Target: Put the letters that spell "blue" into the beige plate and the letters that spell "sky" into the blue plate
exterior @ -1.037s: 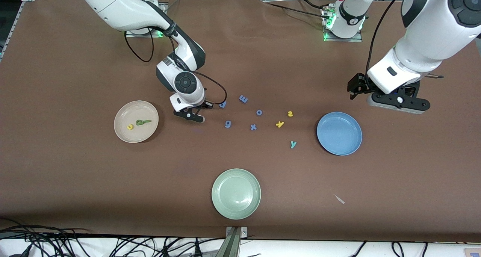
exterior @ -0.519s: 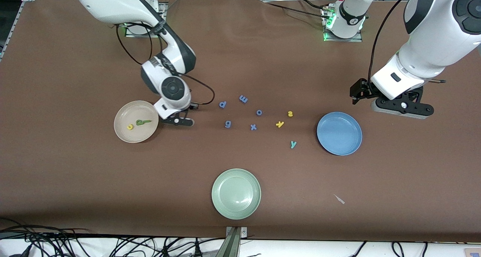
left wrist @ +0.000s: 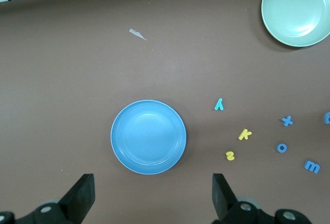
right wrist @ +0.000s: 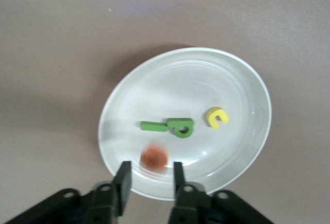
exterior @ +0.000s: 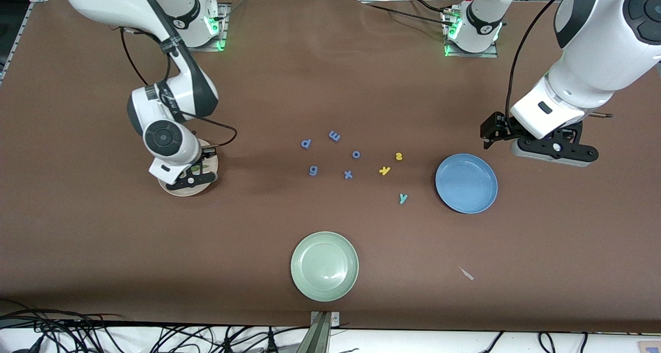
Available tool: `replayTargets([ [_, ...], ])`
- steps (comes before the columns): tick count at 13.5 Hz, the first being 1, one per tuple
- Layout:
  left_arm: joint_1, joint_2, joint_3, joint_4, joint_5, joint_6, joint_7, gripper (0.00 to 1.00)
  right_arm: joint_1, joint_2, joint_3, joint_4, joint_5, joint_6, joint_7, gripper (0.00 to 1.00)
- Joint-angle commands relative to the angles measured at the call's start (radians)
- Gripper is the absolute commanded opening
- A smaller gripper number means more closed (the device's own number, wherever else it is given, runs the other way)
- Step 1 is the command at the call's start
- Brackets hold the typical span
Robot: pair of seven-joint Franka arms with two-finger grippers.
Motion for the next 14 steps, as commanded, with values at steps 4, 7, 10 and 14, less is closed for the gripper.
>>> replayTargets([
  [4,-0.005,0.006,-0.005,0.011,0.029,0.005,0.007,1.0,0.008,-0.069,0.002,0.074,0.16,-0.078,-0.015,1.0],
  [7,-0.005,0.005,-0.008,0.011,0.034,0.004,0.006,1.0,0.008,-0.133,0.004,0.242,0.163,-0.296,-0.024,1.0],
  [10,-0.003,0.001,-0.008,0.011,0.034,0.002,0.007,1.0,0.008,-0.188,0.001,0.399,0.186,-0.501,-0.028,1.0],
  [14,-0.002,0.001,-0.008,0.011,0.034,0.002,0.007,1.0,0.005,-0.295,-0.083,0.366,0.204,-0.514,-0.059,1.0],
])
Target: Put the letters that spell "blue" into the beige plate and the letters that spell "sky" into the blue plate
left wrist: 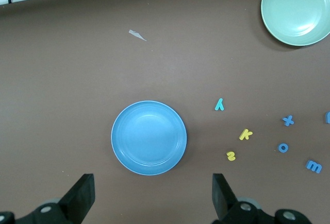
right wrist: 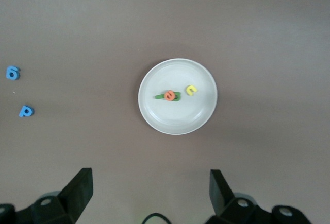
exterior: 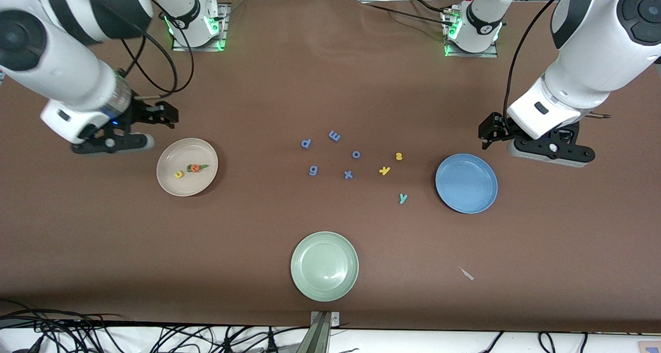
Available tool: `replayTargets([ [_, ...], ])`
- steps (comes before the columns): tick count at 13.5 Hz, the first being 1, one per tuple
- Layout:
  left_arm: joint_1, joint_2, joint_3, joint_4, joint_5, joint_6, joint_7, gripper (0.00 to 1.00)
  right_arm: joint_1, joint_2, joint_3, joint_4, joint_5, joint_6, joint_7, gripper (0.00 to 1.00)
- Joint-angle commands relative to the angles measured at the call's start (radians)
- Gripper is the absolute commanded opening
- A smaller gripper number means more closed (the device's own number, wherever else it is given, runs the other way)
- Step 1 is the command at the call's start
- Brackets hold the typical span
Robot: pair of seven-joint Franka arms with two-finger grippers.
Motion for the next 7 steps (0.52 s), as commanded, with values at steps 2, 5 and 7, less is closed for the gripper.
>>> replayTargets([
  [2,0.004,0.002,-0.006,0.011,0.025,0.001,0.007,1.0,-0.007,-0.123,-0.106,-0.093,0.084,-0.026,-0.088,1.0],
  [5,0.005,0.002,-0.006,0.011,0.025,0.001,0.007,1.0,-0.005,-0.156,-0.102,-0.115,0.067,-0.055,-0.139,1.0],
  [7,0.005,0.003,-0.006,0.011,0.025,0.001,0.007,1.0,-0.005,-0.157,-0.1,-0.124,0.068,-0.04,-0.154,1.0],
])
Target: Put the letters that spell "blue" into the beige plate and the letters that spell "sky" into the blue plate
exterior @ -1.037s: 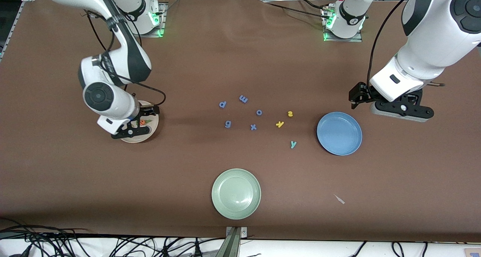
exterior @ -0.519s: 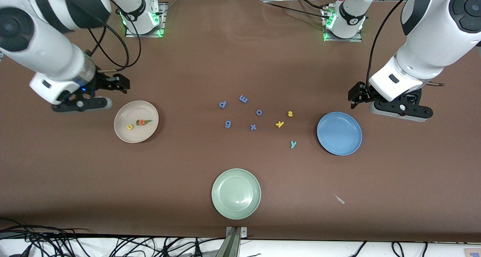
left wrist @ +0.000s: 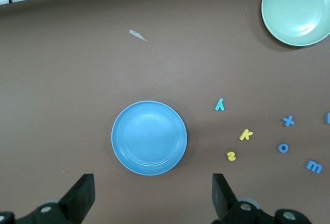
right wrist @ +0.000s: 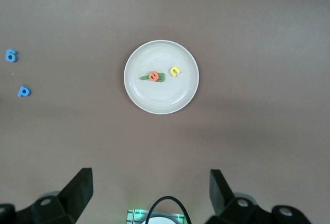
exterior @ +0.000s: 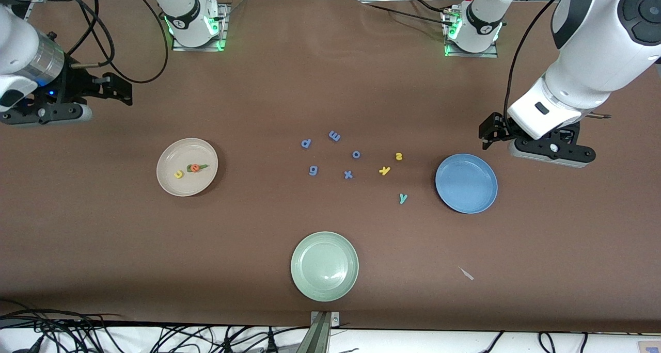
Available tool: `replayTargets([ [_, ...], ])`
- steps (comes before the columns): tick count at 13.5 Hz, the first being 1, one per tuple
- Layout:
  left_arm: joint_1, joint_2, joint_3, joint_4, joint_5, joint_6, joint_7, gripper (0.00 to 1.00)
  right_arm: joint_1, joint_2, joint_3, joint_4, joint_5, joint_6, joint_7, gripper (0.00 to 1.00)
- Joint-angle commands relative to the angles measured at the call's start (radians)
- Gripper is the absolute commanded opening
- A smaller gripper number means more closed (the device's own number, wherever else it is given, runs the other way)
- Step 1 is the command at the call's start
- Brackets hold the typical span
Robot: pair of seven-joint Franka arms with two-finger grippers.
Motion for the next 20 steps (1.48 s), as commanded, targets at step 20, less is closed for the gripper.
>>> replayTargets([
  [20,0.011,-0.002,-0.006,0.011,0.022,0.001,0.006,1.0,-0.002,-0.028,-0.026,0.024,0.028,0.014,-0.012,1.0],
])
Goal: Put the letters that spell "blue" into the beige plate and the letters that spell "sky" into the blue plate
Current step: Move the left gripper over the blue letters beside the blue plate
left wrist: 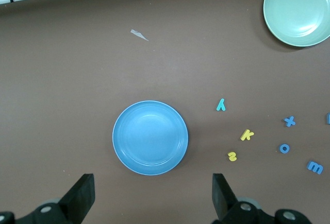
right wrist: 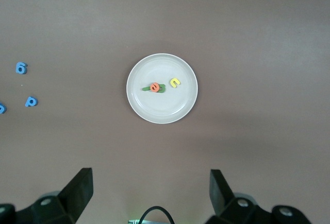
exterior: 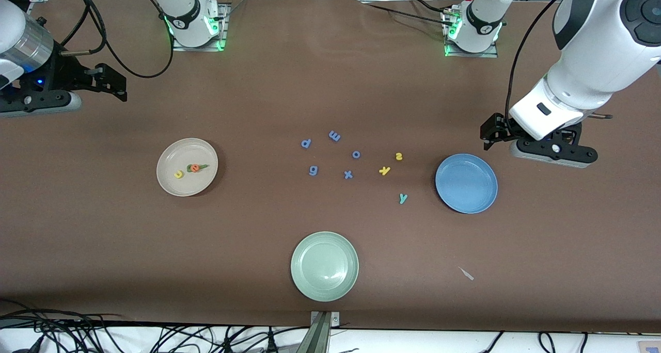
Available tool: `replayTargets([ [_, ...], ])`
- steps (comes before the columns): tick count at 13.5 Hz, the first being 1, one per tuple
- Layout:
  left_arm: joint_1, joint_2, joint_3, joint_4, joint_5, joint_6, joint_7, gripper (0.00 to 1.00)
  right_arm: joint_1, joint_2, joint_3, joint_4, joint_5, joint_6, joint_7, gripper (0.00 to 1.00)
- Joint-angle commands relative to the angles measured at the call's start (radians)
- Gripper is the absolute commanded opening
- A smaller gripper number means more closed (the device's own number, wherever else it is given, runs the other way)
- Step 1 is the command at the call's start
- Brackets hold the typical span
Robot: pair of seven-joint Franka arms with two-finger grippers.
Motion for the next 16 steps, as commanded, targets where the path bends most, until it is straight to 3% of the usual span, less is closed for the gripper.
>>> replayTargets([
  [1,0.005,0.0,-0.007,0.009,0.023,0.001,0.004,1.0,-0.001,-0.007,-0.01,0.008,0.019,-0.015,-0.008,1.0],
  [11,-0.008,0.015,-0.007,0.006,0.023,0.001,0.004,1.0,-0.003,-0.001,-0.011,0.009,0.014,-0.015,-0.011,1.0],
  [16,-0.1,0.165,-0.016,0.011,0.013,0.004,-0.043,1.0,-0.003,0.001,-0.011,0.008,0.01,-0.015,-0.008,1.0],
])
